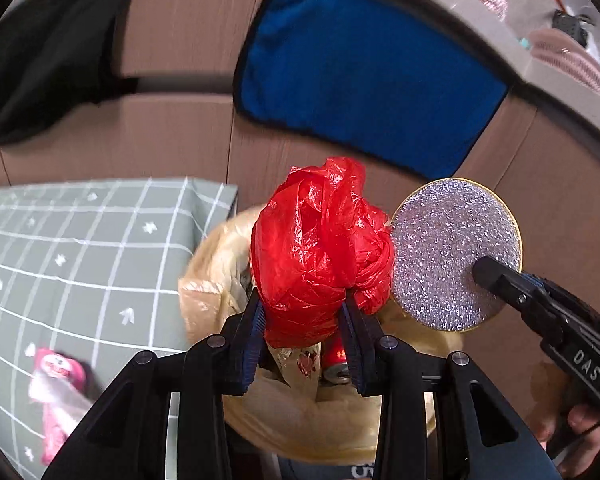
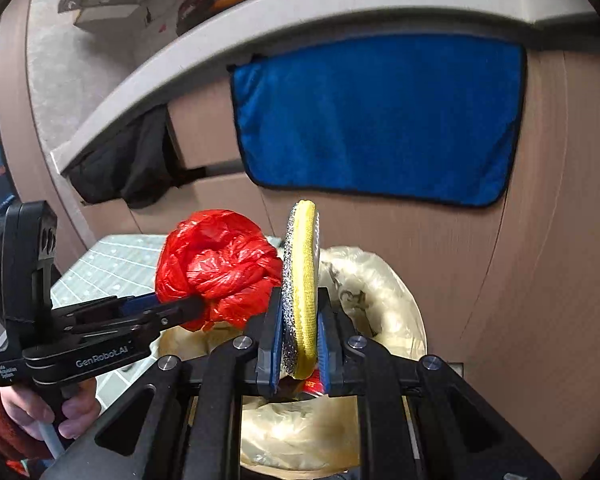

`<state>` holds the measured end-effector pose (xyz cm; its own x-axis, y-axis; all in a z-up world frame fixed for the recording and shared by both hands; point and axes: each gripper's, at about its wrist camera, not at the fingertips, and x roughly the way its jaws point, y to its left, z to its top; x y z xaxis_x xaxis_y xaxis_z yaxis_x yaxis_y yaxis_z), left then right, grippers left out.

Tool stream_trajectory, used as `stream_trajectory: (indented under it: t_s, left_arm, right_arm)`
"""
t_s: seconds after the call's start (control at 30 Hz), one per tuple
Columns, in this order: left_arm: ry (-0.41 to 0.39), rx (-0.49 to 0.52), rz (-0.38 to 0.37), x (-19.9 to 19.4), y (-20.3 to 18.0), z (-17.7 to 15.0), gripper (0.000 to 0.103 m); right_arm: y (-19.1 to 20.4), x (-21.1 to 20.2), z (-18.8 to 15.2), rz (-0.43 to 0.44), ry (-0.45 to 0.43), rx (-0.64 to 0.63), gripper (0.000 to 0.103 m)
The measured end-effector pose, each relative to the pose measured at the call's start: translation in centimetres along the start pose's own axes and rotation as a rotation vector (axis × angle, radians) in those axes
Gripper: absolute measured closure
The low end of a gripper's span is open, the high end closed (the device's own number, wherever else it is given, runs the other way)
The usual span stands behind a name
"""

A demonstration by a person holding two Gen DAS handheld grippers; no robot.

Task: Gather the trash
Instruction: 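Open both grippers to drop the red bag and scrubber into the bin, then grasp the white tissue with the right gripper while left gripper reaches the pink toy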

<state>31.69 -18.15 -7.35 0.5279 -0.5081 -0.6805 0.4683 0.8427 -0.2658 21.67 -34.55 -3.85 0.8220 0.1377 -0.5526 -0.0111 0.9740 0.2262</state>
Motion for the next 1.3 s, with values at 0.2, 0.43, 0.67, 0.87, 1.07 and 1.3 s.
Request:
stream_trajectory:
  t_s: [0.2, 0.43, 0.67, 0.87, 1.07, 1.3]
  left_arm:
    - [0.025, 0.015, -0.033, 0.9, -0.1, -0.5, 0.064]
    - [0.022, -0.011, -0.078, -0.3, 0.5, -0.6, 0.054]
    - [-0.112, -0.056, -0.003, -5.4, 2.1, -1.4, 0.052]
    - [-0.27, -0.173, 0.091, -11.1, 4.5, -3.6, 0.052]
    - [-0.342, -0.245, 0.147, -14.8, 7.4, -4.6, 0.052]
    - [-0.417, -0.313, 0.224, -18.7, 11.1, -5.5, 0.052]
  right_arm:
    - [-1.4, 2.1, -0.9, 0.008, 0.044, 0.061, 0.09]
    - [-2.1, 3.4, -1.2, -0.014, 0.061, 0.087, 0.09]
    - [-1.4, 3.7, -1.9, -0.052, 0.076, 0.05, 0.088]
    - [-0.7, 5.8, -2.3, -0.079, 0.124, 0.001, 0.086]
    - [-0.8, 7.9, -3.0, -0.101, 0.229, 0.008, 0.063]
    - [0.8, 4.4, -1.3, -0.111, 0.115, -0.001, 0.06]
